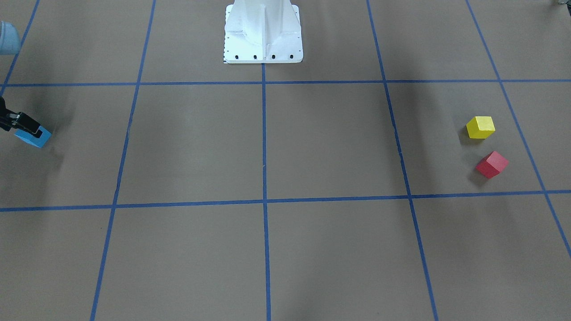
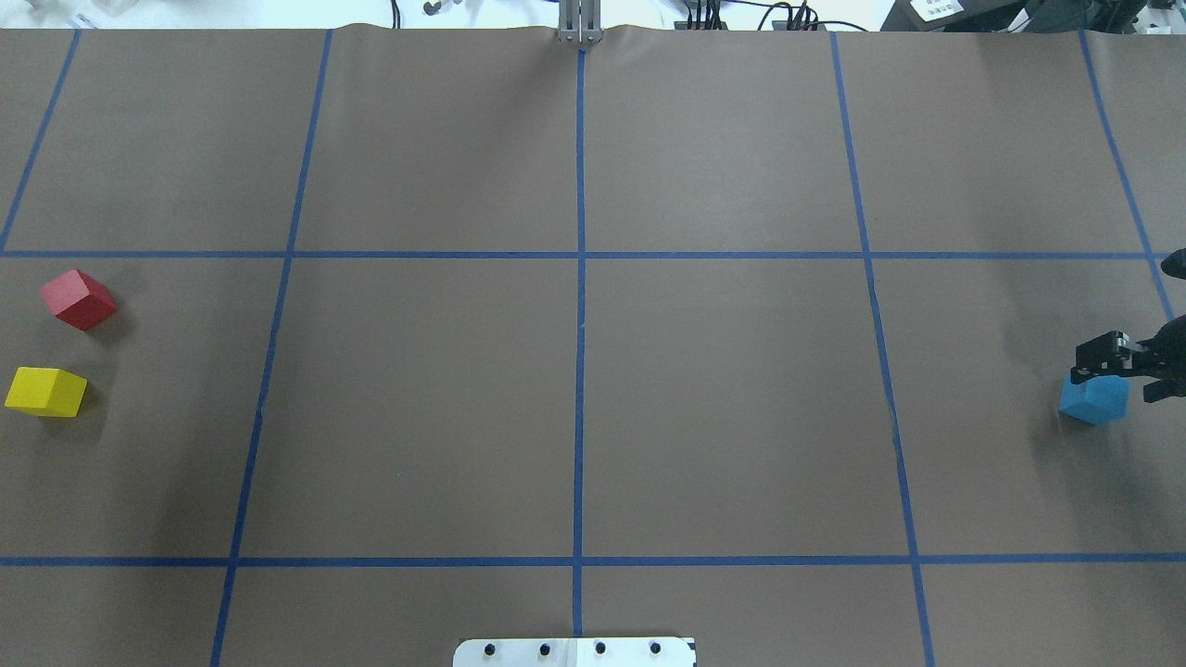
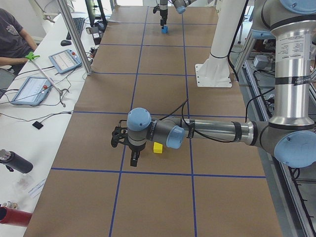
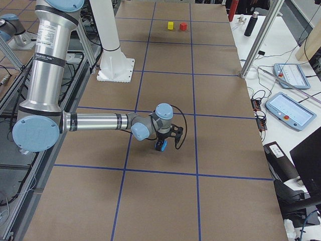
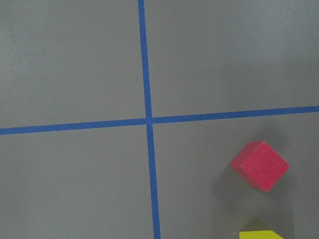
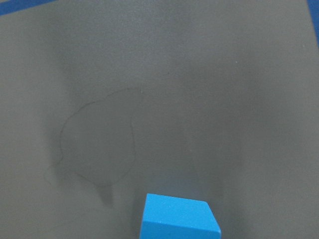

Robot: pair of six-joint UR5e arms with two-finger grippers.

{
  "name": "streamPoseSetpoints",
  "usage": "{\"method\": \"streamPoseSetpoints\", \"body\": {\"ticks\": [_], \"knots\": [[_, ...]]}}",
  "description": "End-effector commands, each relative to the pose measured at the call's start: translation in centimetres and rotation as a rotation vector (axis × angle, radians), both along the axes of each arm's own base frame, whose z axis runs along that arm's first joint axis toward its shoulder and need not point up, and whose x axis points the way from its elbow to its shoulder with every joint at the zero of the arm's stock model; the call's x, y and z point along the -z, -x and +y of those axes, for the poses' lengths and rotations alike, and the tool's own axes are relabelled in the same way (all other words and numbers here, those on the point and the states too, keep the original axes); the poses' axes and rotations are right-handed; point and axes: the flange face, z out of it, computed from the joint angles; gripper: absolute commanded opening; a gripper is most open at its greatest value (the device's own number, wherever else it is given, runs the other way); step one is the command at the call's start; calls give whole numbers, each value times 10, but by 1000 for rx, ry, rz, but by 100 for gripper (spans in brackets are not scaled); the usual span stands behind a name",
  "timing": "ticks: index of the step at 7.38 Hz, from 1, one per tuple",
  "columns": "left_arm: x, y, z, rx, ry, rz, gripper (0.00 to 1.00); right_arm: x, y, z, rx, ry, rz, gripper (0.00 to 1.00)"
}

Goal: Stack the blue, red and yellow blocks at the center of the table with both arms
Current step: 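Lower the right gripper onto the blue cube and close it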

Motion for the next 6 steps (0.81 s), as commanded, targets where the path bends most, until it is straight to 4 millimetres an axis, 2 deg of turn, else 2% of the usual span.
{"method": "streamPoseSetpoints", "body": {"ticks": [1, 2, 3, 4, 5, 6], "knots": [[-1, 0, 1, -1, -2, 0, 100, -1, 14, -2, 7, 16, 2, 78], [-1, 0, 1, -1, -2, 0, 100, -3, 13, -1, -4, 31, 5, 26], [0, 0, 1, 2, -3, 0, 100, -4, 13, -1, -7, 35, 4, 0], [0, 0, 1, 0, -3, 0, 100, 3, 14, -2, -5, 25, -6, 0], [0, 0, 1, 2, -3, 0, 100, 35, 20, -11, -8, -19, -36, 0], [0, 0, 1, -1, -4, 0, 100, 77, 40, -39, -72, -4, -84, 0]]}}
